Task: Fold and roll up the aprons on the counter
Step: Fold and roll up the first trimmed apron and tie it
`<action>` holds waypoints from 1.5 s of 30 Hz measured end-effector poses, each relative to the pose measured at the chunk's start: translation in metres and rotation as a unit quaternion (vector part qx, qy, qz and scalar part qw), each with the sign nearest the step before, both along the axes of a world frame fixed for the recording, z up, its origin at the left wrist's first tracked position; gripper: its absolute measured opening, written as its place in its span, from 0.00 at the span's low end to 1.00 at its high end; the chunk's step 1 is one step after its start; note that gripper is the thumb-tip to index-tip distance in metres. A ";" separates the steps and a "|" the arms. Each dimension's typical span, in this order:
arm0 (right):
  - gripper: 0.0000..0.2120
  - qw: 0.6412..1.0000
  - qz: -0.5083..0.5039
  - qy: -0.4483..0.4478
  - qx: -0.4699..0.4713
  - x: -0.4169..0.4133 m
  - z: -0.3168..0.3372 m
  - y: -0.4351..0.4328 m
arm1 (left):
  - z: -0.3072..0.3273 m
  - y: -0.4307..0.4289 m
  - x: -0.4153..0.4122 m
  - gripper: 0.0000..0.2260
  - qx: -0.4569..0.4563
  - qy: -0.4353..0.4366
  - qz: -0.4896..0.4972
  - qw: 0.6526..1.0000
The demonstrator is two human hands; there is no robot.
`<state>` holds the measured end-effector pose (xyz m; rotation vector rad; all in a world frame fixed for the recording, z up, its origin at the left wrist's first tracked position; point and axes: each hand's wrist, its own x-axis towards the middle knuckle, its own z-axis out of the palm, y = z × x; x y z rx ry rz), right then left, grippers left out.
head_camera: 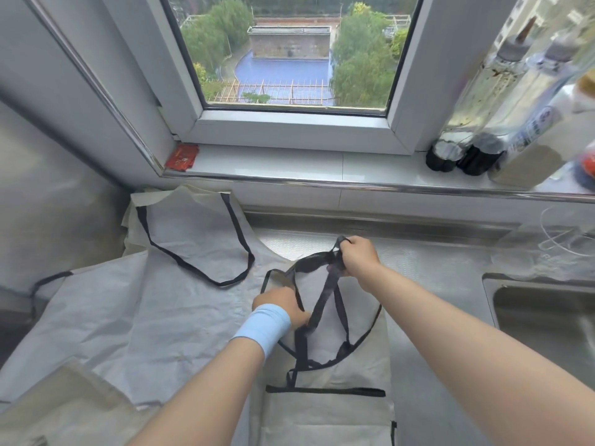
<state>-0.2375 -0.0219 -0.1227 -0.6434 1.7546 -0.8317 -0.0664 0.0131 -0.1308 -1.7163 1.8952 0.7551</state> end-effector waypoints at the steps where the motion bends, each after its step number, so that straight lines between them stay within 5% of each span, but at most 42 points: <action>1: 0.07 1.000 0.011 -0.011 0.000 0.000 -0.004 0.003 | -0.001 0.002 -0.001 0.13 0.005 0.016 0.012 1.000; 4: 0.12 0.998 0.060 -0.002 -0.005 -0.001 -0.013 0.016 | -0.002 -0.004 0.000 0.07 0.013 0.096 0.097 0.991; 6: 0.23 0.994 0.098 0.051 -0.004 -0.004 -0.015 0.029 | 0.004 -0.021 0.006 0.07 -0.013 0.217 0.261 0.940; 8: 0.27 0.987 0.138 0.080 -0.006 -0.006 -0.018 0.040 | 0.017 -0.044 0.011 0.07 -0.022 0.387 0.466 0.795; 10: 0.30 0.983 0.154 0.100 -0.017 -0.006 -0.023 0.044 | 0.032 -0.064 0.017 0.06 -0.046 0.518 0.553 0.651; 12: 0.32 0.983 0.138 0.120 -0.031 -0.004 -0.027 0.044 | 0.036 -0.078 0.021 0.06 -0.059 0.574 0.541 0.612; 14: 0.30 0.985 0.103 0.134 -0.035 -0.002 -0.027 0.041 | 0.031 -0.085 0.027 0.19 -0.078 0.555 0.501 0.660; 16: 0.25 0.984 0.063 0.165 -0.023 -0.001 -0.024 0.037 | 0.025 -0.080 0.032 0.25 -0.199 0.412 0.382 0.803; 18: 0.17 0.967 0.076 0.243 0.005 -0.003 -0.020 0.036 | 0.022 -0.068 0.030 0.19 -0.316 0.282 0.220 0.879; 20: 0.17 0.918 0.190 0.338 0.083 -0.005 -0.014 0.039 | 0.019 -0.056 0.022 0.11 -0.251 0.224 0.116 0.934; 23: 0.17 0.844 0.340 0.383 0.159 -0.006 -0.020 0.038 | 0.011 -0.042 0.006 0.11 -0.004 0.031 -0.011 0.999; 25: 0.11 0.881 0.339 0.302 0.130 -0.005 -0.026 0.032 | 0.005 -0.034 -0.001 0.16 0.007 -0.017 -0.060 0.998; 28: 0.08 0.982 0.172 0.067 0.034 0.001 -0.019 0.018 | -0.003 -0.030 -0.006 0.19 -0.058 0.060 -0.061 0.995; 31: 0.08 0.989 0.051 -0.139 -0.020 0.004 -0.003 -0.005 | 0.001 -0.038 -0.014 0.10 0.005 0.175 -0.022 0.984; 33: 0.15 0.969 0.061 -0.237 -0.030 0.003 0.003 -0.015 | 0.013 -0.045 -0.020 0.08 0.106 0.305 0.157 0.933; 35: 0.24 0.975 0.120 -0.180 -0.045 0.001 0.007 -0.021 | 0.024 -0.049 -0.021 0.16 0.206 0.430 0.342 0.810; 40: 0.14 0.989 0.011 0.089 -0.118 -0.002 0.008 -0.014 | 0.027 -0.060 -0.009 0.06 0.096 0.432 0.312 0.841; 43: 0.09 0.968 0.074 0.242 0.003 -0.005 0.002 0.003 | 0.017 -0.081 0.009 0.05 -0.002 0.407 0.475 0.780; 45: 0.19 0.934 0.180 0.291 0.108 0.000 -0.003 0.015 | 0.015 -0.087 0.025 0.08 -0.051 0.331 0.497 0.800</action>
